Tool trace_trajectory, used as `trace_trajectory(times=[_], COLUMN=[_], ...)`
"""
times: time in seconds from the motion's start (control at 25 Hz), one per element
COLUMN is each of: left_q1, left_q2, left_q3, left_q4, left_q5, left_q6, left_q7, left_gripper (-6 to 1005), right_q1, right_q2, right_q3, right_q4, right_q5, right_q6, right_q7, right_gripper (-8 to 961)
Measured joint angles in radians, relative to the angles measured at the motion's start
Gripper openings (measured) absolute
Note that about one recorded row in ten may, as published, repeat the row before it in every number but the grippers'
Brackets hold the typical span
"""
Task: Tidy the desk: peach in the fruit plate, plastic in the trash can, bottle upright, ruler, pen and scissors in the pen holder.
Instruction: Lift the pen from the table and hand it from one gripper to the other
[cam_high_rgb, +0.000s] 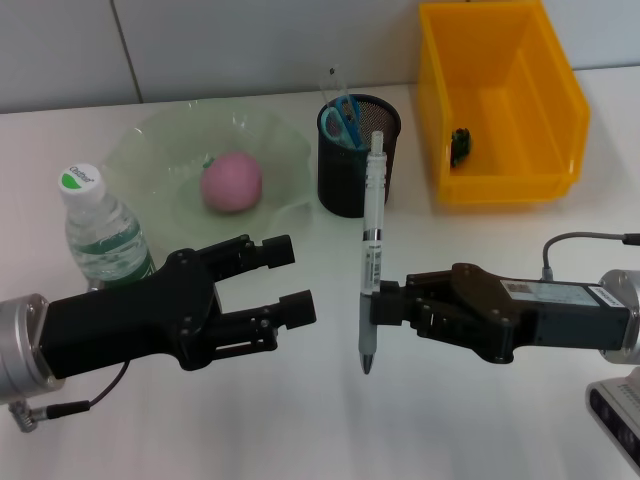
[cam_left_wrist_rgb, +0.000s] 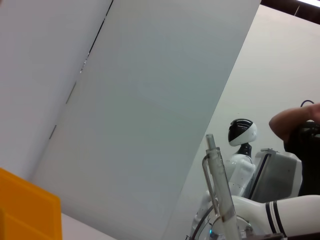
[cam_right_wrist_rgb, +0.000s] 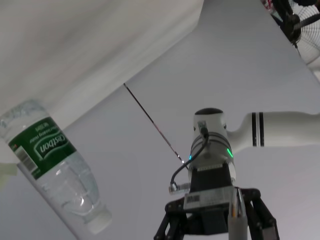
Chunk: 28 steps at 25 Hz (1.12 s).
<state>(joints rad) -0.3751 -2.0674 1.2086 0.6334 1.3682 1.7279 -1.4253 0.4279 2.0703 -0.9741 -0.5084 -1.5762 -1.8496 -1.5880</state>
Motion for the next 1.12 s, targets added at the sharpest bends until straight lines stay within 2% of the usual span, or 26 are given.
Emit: trace_trajectory(times=[0.56, 1.12], left_q1=[-0.023, -0.075], left_q2=[-0.003, -0.008], left_q3=[0.011, 0.051], left_q4=[0.001, -0.006], left_q5=[0.003, -0.003], left_q6=[-0.024, -0.062], left_q7=[-0.01, -0.04], left_gripper=[803, 801], right_q1=[0.037, 0.058], right_q2=[-0.012, -0.007], right_q3=[-0.016, -0.062], right_q4=[0.007, 0.004], right_q5=[-0.026, -0.027], right_q6=[0.055, 0.077], right_q7=[-0.029, -0.076], right_gripper=[125, 125])
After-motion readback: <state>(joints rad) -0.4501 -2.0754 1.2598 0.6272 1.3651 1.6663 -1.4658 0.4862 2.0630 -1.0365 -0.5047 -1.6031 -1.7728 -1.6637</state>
